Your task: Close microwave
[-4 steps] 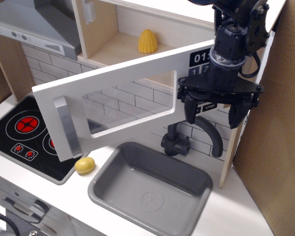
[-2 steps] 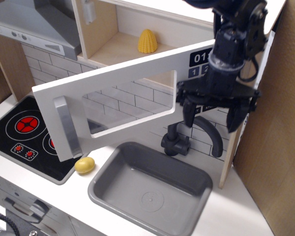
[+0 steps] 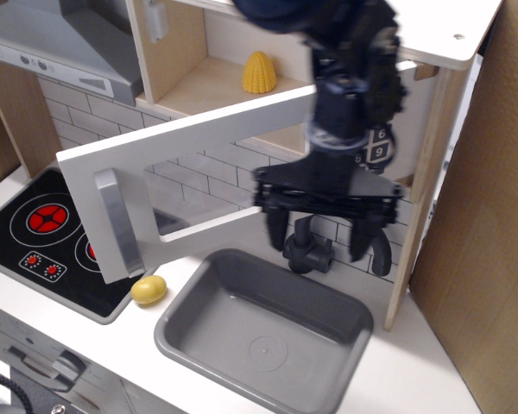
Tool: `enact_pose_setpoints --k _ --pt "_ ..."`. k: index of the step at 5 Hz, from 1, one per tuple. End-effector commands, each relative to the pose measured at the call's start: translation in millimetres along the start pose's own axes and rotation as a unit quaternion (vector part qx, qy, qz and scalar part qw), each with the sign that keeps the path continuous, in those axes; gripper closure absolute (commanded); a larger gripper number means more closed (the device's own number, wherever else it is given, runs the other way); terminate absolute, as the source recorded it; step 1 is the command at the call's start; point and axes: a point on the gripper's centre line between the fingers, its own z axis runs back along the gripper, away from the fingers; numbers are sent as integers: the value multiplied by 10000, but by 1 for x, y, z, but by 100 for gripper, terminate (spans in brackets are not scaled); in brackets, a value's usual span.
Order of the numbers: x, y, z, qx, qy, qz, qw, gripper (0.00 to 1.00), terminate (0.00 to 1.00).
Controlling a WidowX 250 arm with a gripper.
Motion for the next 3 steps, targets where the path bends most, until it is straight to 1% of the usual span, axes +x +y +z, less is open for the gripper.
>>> enact_pose_setpoints --k 1,2,3 --pt "-8 35 24 -232 -271 -67 9993 0 0" --pt "2 45 27 -267 -383 71 9989 0 0" --pt "16 53 27 -233 -718 51 9971 0 0"
